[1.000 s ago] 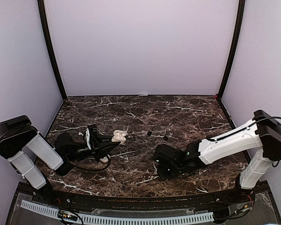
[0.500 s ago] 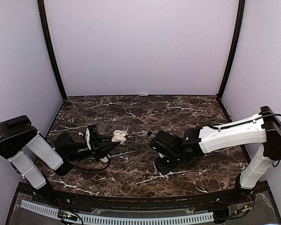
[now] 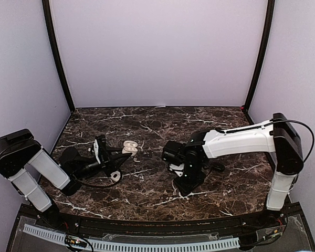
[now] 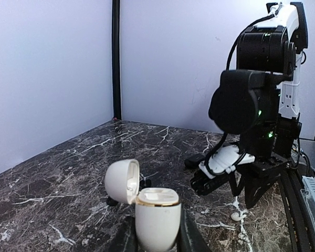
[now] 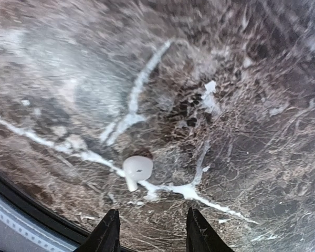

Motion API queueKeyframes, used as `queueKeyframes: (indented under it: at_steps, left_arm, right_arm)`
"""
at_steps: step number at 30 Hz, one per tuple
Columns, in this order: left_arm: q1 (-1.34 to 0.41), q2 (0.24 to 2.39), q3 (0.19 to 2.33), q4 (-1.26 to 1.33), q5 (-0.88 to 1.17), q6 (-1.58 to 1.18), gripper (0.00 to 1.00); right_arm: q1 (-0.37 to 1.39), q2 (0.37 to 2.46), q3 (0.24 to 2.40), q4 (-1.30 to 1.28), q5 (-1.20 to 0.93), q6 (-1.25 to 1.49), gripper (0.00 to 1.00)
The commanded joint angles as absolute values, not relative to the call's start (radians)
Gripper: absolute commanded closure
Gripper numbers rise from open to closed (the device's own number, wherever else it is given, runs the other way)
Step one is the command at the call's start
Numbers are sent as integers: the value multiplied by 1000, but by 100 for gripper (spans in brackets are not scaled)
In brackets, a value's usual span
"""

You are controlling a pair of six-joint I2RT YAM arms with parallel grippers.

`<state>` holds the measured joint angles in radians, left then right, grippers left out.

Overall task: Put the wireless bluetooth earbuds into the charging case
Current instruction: Place the left earbud at the center of the board, then pick up the left earbud from the center of the board.

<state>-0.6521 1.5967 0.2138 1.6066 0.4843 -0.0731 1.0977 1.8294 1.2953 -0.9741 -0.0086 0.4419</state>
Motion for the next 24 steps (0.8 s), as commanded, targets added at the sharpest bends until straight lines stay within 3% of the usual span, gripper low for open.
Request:
queueKeyframes:
  at_steps: [1,8,24]
  left_arm:
    - [-646,1553,217,1633,466,-96,88]
    - [-641,1554,212,1638,460,-104,88]
    - [-637,1534,209,1621,449,-106,88]
  right_arm:
    - [1077,1889,1372,-1086,-75,417,57]
    - [1040,1958,1481,-1135,-136,392,55]
    - [1013,2088,1588,-1238,-187,359,62]
